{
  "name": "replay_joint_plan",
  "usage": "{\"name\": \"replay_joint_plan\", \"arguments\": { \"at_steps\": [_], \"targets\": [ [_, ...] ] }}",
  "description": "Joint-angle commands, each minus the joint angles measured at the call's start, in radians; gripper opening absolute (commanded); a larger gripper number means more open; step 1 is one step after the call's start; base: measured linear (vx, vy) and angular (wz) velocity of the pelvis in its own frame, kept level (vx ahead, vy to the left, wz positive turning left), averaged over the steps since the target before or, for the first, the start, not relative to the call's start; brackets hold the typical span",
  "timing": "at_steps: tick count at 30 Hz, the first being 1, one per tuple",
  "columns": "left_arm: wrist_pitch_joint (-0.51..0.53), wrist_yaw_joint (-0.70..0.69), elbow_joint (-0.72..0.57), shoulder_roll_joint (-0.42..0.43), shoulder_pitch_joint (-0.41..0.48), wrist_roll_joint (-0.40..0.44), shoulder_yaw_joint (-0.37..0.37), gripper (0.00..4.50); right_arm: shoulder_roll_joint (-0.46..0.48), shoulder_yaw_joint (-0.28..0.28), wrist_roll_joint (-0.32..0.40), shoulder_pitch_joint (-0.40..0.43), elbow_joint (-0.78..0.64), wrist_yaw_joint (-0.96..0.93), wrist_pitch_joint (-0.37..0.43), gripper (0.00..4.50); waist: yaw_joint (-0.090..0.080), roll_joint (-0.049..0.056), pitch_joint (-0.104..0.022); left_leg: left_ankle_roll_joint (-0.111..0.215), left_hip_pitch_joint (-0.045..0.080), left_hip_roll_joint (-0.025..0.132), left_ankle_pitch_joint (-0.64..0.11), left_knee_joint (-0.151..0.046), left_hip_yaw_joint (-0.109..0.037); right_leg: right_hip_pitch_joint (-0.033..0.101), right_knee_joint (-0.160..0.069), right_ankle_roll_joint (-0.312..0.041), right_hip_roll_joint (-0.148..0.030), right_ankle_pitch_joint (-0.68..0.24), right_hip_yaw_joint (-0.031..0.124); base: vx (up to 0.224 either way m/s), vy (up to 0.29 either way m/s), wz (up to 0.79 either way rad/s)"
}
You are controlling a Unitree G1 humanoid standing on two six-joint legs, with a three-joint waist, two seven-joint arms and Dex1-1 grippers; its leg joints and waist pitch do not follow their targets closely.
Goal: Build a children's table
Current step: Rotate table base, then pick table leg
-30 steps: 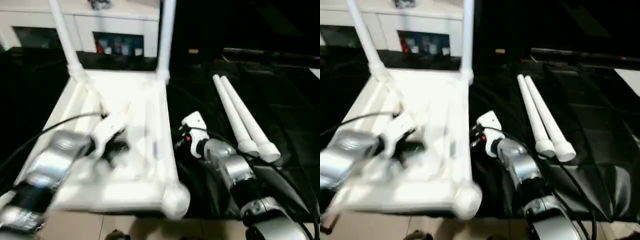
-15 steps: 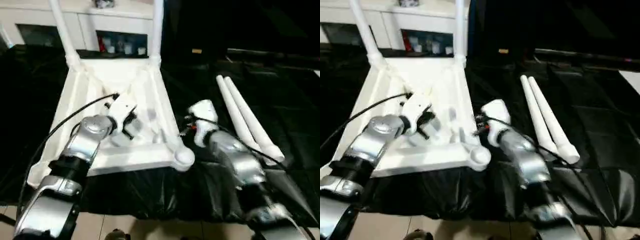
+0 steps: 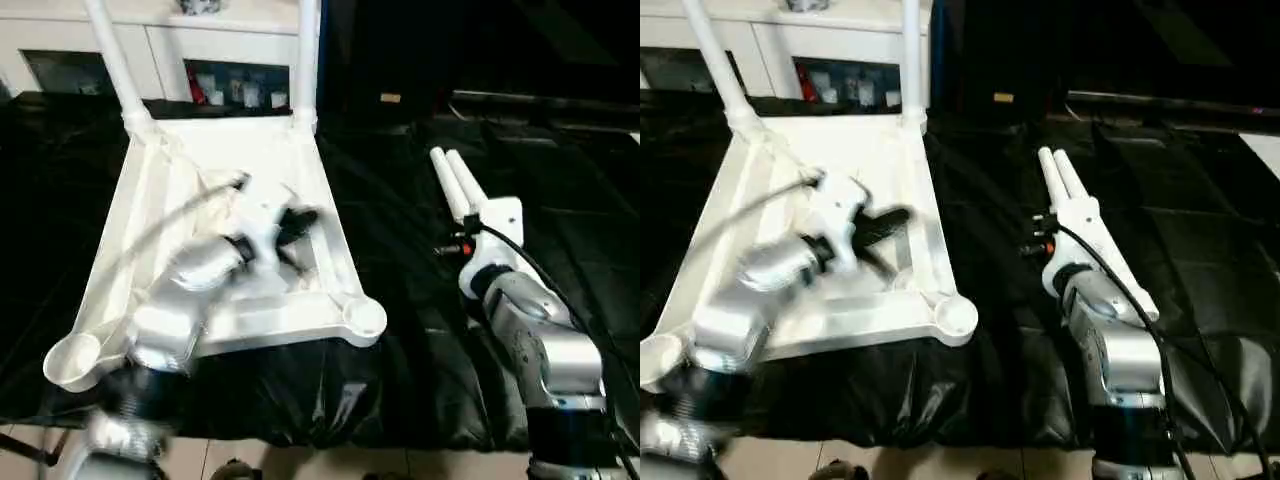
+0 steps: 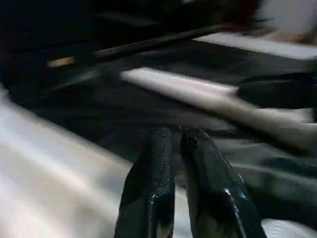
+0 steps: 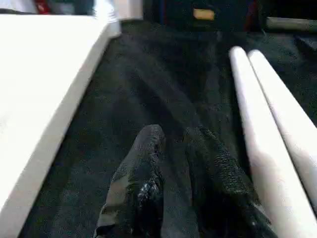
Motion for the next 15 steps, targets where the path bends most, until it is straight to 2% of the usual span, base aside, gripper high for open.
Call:
{"name": "replay_joint_plan", "arguments": {
  "at_steps": [1,2,4,6,7,9,10,11,13,14,15],
  "targets": [
    [0.012,-0.026,-0.038,0.012,0.014,-0.008,-0.027,0.85,-0.012,-0.035,-0.015,0.013,-0.03,-0.028,0.055,1.18,-0.004,0.008,-0.067,-0.059,0.029,0.009,-0.386,-0.076,-0.011,0.029,-0.087,-0.09,-0.026,-0.412,0.025,0.0,0.0,0.0],
    [0.024,-0.033,-0.063,0.013,0.024,-0.018,-0.032,1.01,-0.017,-0.044,-0.011,0.018,-0.051,-0.035,0.076,1.3,-0.006,0.002,-0.067,-0.059,0.027,0.008,-0.387,-0.076,-0.011,0.03,-0.089,-0.08,-0.026,-0.424,0.024,0.0,0.0,0.0],
    [0.04,-0.041,-0.095,0.013,0.035,-0.034,-0.034,1.12,-0.029,-0.053,-0.003,0.022,-0.083,-0.04,0.113,1.42,-0.005,0.005,-0.066,-0.061,0.027,0.009,-0.387,-0.077,-0.014,0.029,-0.091,-0.059,-0.027,-0.452,0.023,0.0,0.0,0.0],
    [0.044,-0.042,-0.103,0.013,0.038,-0.036,-0.034,1.27,-0.031,-0.057,0.0,0.022,-0.092,-0.045,0.123,1.6,-0.007,0.001,-0.064,-0.062,0.027,0.007,-0.39,-0.076,-0.013,0.025,-0.095,-0.044,-0.027,-0.478,0.022,0.0,0.0,0.0],
    [0.046,-0.057,-0.11,0.032,0.035,-0.023,-0.046,1.33,-0.052,-0.06,-0.002,0.014,-0.091,-0.044,0.157,1.65,-0.008,-0.002,-0.064,-0.06,0.027,0.006,-0.392,-0.075,-0.014,0.023,-0.097,-0.033,-0.027,-0.499,0.021,0.0,0.0,0.0],
    [0.053,-0.08,-0.115,0.055,0.029,-0.017,-0.056,1.63,-0.078,-0.06,-0.008,0.002,-0.081,-0.039,0.189,1.96,-0.01,0.006,-0.064,-0.066,0.029,0.005,-0.392,-0.075,-0.015,0.021,-0.099,-0.016,-0.025,-0.507,0.021,0.0,0.0,0.0],
    [0.054,-0.085,-0.115,0.063,0.026,-0.015,-0.057,1.63,-0.08,-0.069,-0.008,-0.005,-0.078,-0.048,0.196,1.96,-0.011,0.003,-0.064,-0.067,0.029,0.003,-0.391,-0.074,-0.014,0.02,-0.099,-0.015,-0.023,-0.503,0.021,0.0,0.0,0.0],
    [0.053,-0.091,-0.111,0.07,0.021,-0.012,-0.059,1.7,-0.094,-0.067,-0.008,-0.01,-0.072,-0.04,0.209,2.02,-0.011,0.008,-0.065,-0.068,0.028,0.002,-0.391,-0.074,-0.015,0.021,-0.098,-0.016,-0.024,-0.502,0.021,0.0,0.0,0.0],
    [0.054,-0.101,-0.109,0.08,0.016,-0.011,-0.065,1.83,-0.106,-0.07,-0.006,-0.019,-0.061,-0.035,0.222,2.15,-0.012,0.005,-0.066,-0.069,0.027,0.003,-0.383,-0.073,-0.015,0.022,-0.097,-0.022,-0.024,-0.481,0.021,0.0,0.0,0.0],
    [0.058,-0.115,-0.11,0.091,0.013,-0.009,-0.073,1.93,-0.113,-0.077,-0.005,-0.031,-0.042,-0.034,0.22,2.26,-0.012,0.013,-0.067,-0.07,0.028,0.003,-0.384,-0.073,-0.016,0.022,-0.096,-0.026,-0.025,-0.477,0.021,0.0,0.0,0.0],
    [0.064,-0.129,-0.113,0.103,0.011,-0.008,-0.082,2.12,-0.122,-0.08,-0.004,-0.045,-0.019,-0.03,0.218,2.43,-0.017,0.012,-0.068,-0.073,0.028,0.003,-0.386,-0.073,-0.016,0.023,-0.094,-0.036,-0.023,-0.459,0.02,0.0,0.0,0.0]
  ]
}}
